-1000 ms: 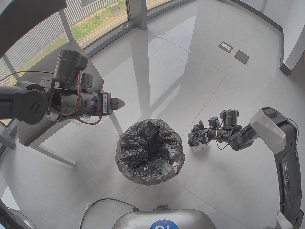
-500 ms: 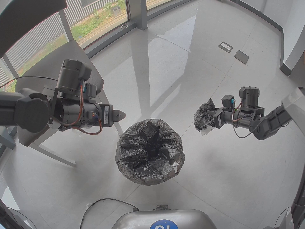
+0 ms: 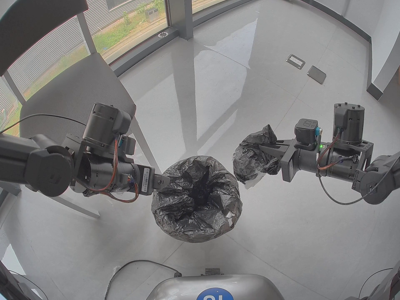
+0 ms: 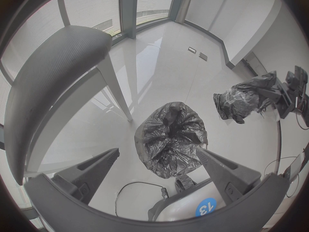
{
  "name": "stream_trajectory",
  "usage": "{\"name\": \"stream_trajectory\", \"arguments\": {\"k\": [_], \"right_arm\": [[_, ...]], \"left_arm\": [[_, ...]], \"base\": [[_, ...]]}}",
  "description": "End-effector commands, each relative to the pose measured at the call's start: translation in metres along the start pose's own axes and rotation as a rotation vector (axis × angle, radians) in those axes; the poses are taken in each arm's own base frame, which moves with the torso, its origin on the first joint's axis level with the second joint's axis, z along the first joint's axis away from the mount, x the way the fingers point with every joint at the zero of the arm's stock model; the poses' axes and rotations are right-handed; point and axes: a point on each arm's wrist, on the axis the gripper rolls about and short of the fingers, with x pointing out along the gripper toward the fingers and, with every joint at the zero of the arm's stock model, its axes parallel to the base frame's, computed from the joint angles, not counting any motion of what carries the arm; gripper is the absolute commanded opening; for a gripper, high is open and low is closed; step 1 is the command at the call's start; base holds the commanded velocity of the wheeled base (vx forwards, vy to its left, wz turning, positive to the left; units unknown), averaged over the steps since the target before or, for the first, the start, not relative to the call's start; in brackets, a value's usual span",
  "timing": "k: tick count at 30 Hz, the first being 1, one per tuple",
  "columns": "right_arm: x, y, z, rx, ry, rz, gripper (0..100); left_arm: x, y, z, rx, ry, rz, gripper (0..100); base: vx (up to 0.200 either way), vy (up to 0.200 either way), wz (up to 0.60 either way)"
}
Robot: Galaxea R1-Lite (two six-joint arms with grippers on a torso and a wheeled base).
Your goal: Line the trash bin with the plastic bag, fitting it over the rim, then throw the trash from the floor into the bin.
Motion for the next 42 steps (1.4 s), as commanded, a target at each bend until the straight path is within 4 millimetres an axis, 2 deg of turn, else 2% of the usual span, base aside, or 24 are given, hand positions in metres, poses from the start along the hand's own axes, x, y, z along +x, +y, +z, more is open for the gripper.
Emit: {"name": "stream_trajectory", "arguments": {"k": [1, 8, 14, 15, 16, 21, 35, 42], "right_arm": [[-0.006, 0.025, 0.013, -0.019, -0.035, 0.069, 0], [0.011, 0.052, 0.007, 0.028, -0.007, 0.162, 0], [0.049, 0.064, -0.001, 0.039, 0.016, 0.213, 0], [0.049, 0.064, -0.001, 0.039, 0.016, 0.213, 0], [0.064, 0.071, -0.005, 0.051, 0.022, 0.234, 0], [0.089, 0.078, -0.016, 0.056, 0.039, 0.253, 0], [0.109, 0.090, -0.036, 0.085, 0.089, 0.284, 0], [0.125, 0.088, -0.059, 0.128, 0.116, 0.273, 0]], "left_arm": [[-0.001, -0.001, -0.008, 0.009, 0.024, -0.001, 100], [-0.021, 0.006, -0.006, 0.010, -0.022, 0.007, 100], [-0.041, 0.035, -0.002, 0.079, -0.127, 0.090, 100], [-0.041, 0.035, -0.002, 0.079, -0.127, 0.090, 100], [-0.047, 0.040, 0.000, 0.075, -0.193, 0.097, 100], [-0.052, 0.041, 0.002, 0.072, -0.223, 0.095, 100], [-0.056, 0.040, 0.006, 0.071, -0.246, 0.093, 100], [-0.059, 0.040, 0.006, 0.069, -0.254, 0.091, 100]], "base": [[0.000, 0.000, 0.00], [0.000, 0.000, 0.00], [0.000, 0.000, 0.00], [0.000, 0.000, 0.00], [0.000, 0.000, 0.00], [0.000, 0.000, 0.00], [0.000, 0.000, 0.00], [0.000, 0.000, 0.00]]}}
